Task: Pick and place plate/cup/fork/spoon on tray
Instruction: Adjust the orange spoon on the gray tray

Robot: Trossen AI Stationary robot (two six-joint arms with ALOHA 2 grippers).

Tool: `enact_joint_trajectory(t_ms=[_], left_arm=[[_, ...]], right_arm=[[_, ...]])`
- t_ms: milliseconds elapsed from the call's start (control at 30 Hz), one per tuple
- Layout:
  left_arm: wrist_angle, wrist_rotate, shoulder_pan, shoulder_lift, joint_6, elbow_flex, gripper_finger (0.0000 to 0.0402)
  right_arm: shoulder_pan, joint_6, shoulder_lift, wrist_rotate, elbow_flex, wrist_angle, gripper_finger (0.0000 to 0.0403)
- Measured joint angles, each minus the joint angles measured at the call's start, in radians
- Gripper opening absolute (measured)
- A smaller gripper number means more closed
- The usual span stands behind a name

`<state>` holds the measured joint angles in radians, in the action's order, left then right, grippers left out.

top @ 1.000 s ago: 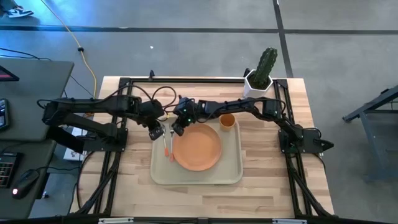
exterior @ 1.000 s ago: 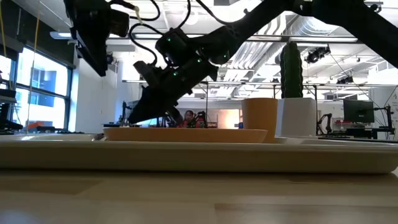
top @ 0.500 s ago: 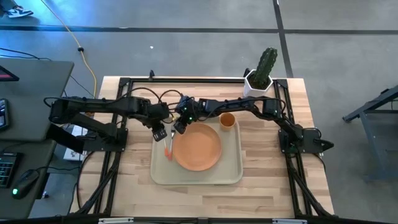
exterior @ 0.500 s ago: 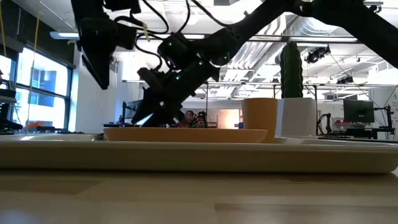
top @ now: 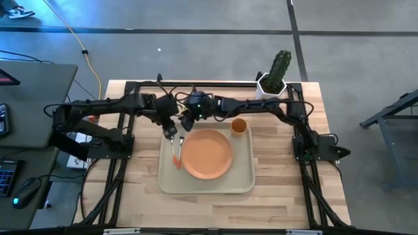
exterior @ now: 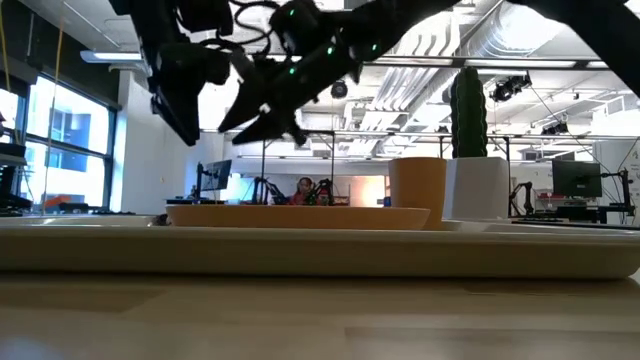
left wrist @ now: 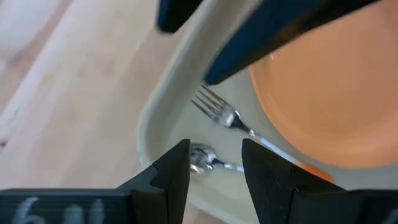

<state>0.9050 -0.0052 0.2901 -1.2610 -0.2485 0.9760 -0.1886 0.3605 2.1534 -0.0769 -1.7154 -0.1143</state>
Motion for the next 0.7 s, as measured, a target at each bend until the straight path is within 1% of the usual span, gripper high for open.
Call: enact_joint_trajectory(t_ms=[100, 167, 200, 267, 333, 400, 467, 567, 700], left_arm=[[0.001, 0.004, 0.026, 0.000, 0.001, 0.000, 0.0136], [0.002, 0.001, 0.038, 0.000, 0.001, 0.000, 0.0136], [0.002, 0.000, 0.042, 0.000, 0.000, 0.000, 0.0136], [-0.001, 0.001, 0.046, 0.000, -0.001, 0.000, 0.0136], [-0.022, -0.005, 0.047, 0.000, -0.003, -0.003, 0.0136], [-0.093, -0.014, 0.047, 0.000, -0.007, -0.026, 0.0136], [-0.160, -0.013, 0.047, 0.000, -0.027, -0.073, 0.0136], [-0.224, -0.013, 0.048, 0.000, -0.038, -0.150, 0.0136], [-0.216, -0.043, 0.054, 0.000, -0.038, -0.227, 0.0136]], right_arm=[[0.002, -0.028, -0.046, 0.053, 0.009, -0.049, 0.0156], [0.001, -0.029, -0.090, 0.078, 0.049, -0.076, 0.0156], [0.000, -0.029, -0.116, 0.089, 0.082, -0.062, 0.0156], [0.001, -0.016, -0.182, 0.108, 0.183, -0.008, 0.0156], [0.002, 0.027, -0.259, 0.113, 0.318, 0.117, 0.0156], [0.002, 0.087, -0.347, 0.104, 0.469, 0.261, 0.0156], [0.010, 0.145, -0.432, 0.106, 0.605, 0.367, 0.0152], [0.045, 0.207, -0.565, 0.171, 0.756, 0.423, 0.0142], [0.116, 0.251, -0.709, 0.267, 0.876, 0.427, 0.0129]])
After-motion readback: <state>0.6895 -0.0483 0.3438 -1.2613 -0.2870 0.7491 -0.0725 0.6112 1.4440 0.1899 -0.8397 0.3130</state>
